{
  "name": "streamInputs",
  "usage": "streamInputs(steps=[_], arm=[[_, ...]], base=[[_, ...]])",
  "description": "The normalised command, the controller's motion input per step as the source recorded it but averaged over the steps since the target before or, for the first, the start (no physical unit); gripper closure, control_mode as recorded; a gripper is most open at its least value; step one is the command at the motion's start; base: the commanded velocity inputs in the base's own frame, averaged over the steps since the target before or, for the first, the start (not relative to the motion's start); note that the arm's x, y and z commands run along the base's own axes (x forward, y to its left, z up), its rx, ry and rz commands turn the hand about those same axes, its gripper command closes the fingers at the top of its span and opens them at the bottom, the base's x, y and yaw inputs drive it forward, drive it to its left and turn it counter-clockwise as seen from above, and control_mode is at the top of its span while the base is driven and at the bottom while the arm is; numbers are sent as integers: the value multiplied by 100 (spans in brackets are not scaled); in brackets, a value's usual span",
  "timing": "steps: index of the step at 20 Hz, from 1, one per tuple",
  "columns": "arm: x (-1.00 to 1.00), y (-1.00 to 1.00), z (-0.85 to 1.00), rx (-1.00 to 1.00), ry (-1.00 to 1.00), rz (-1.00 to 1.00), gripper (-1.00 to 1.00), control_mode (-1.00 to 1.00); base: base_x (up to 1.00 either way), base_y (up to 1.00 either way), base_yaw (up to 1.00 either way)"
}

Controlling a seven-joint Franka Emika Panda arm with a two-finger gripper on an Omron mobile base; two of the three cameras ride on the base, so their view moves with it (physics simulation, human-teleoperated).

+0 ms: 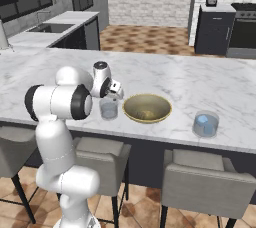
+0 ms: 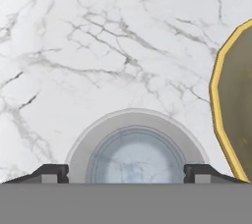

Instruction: There are four ice cubes in the ice bowl. Place two ice cubes in each glass of water.

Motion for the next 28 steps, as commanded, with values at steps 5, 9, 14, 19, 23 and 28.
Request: streamInputs(steps=[5, 9, 14, 19, 23, 28], arm=[[3, 0, 3, 1, -1, 0, -100, -100], [-2, 0, 28, 3, -6, -1, -100, -100], [-24, -11, 32, 1, -4, -8, -100, -100], [-46, -32, 19, 0, 0, -19, -100, -100], [-46, -41, 35, 1, 0, -18, -100, -100], [-43, -49, 32, 7, 4, -9, -100, -100]], base=[[0, 0, 0], [0, 0, 0], [0, 0, 0], [0, 0, 0], [0, 0, 0], [0, 0, 0]])
